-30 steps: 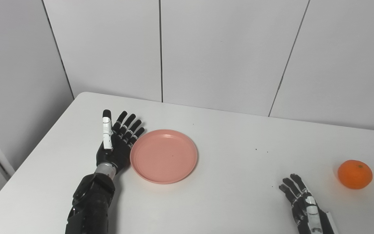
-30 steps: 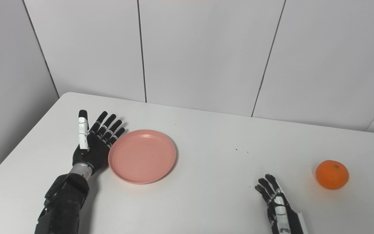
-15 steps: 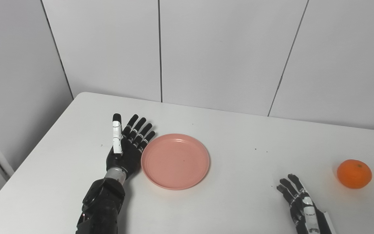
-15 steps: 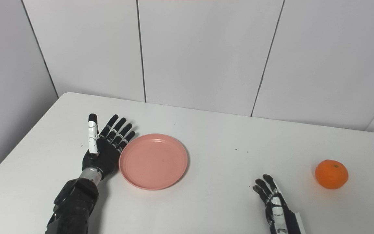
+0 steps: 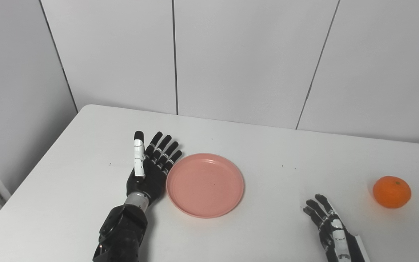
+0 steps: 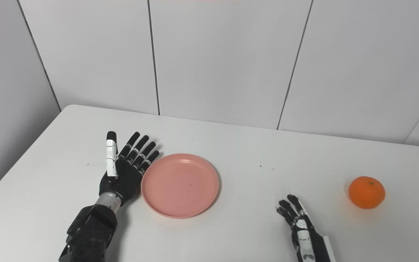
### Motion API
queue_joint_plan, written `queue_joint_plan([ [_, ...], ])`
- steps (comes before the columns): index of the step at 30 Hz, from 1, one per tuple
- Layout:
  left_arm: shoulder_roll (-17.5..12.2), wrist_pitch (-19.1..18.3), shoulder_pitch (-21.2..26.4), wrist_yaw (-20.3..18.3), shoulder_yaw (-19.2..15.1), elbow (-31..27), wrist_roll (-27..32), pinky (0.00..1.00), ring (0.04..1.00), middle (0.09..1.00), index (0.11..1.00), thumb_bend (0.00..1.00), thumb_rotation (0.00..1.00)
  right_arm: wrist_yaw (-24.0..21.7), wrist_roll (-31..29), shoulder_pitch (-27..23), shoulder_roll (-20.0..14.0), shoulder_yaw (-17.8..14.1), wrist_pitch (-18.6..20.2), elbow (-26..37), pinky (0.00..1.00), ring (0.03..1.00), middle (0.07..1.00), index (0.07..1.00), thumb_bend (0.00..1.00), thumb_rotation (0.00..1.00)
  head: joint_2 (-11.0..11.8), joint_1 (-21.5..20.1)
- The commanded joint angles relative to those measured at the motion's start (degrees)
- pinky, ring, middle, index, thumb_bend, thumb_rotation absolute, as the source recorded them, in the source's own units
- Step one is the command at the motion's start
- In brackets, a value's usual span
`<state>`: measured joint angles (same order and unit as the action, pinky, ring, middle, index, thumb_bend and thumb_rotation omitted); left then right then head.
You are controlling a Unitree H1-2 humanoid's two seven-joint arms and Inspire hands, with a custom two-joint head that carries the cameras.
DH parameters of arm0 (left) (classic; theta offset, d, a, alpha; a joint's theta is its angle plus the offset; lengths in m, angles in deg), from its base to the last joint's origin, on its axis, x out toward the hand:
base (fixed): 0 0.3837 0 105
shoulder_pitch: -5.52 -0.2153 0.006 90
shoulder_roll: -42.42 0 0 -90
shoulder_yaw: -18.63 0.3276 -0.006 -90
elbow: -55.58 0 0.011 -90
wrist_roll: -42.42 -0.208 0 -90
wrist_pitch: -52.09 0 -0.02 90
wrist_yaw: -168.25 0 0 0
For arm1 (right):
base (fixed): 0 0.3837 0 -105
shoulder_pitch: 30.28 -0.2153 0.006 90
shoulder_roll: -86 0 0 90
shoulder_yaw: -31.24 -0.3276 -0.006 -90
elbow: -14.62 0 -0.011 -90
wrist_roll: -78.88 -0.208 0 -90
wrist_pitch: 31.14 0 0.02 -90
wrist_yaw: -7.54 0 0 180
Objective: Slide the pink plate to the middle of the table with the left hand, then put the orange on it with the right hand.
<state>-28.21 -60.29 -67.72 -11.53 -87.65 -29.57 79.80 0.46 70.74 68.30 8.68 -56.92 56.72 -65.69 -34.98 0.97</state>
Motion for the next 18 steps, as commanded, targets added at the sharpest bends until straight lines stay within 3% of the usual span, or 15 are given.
queue_joint_plan([
  [1, 1.63, -2.87, -2.66, 2.46, 1.24, 3.64, -2.02, 0.85, 0.872, 0.903, 0.896, 0.81, 0.73, 0.20, 0.06, 1.88, 1.27, 0.82, 1.32, -1.31, 0.97, 0.862, 0.867, 0.898, 0.83, 0.95, -0.09, -0.28],
  [18, 2.07, -1.23, -1.37, 1.18, 3.13, 6.68, -3.35, 0.87, 0.881, 0.906, 0.910, 0.83, 0.75, 3.11, 2.84, 0.95, 3.45, 3.61, 2.96, -0.67, 0.95, 0.849, 0.856, 0.891, 0.88, 0.93, -2.09, -8.48],
])
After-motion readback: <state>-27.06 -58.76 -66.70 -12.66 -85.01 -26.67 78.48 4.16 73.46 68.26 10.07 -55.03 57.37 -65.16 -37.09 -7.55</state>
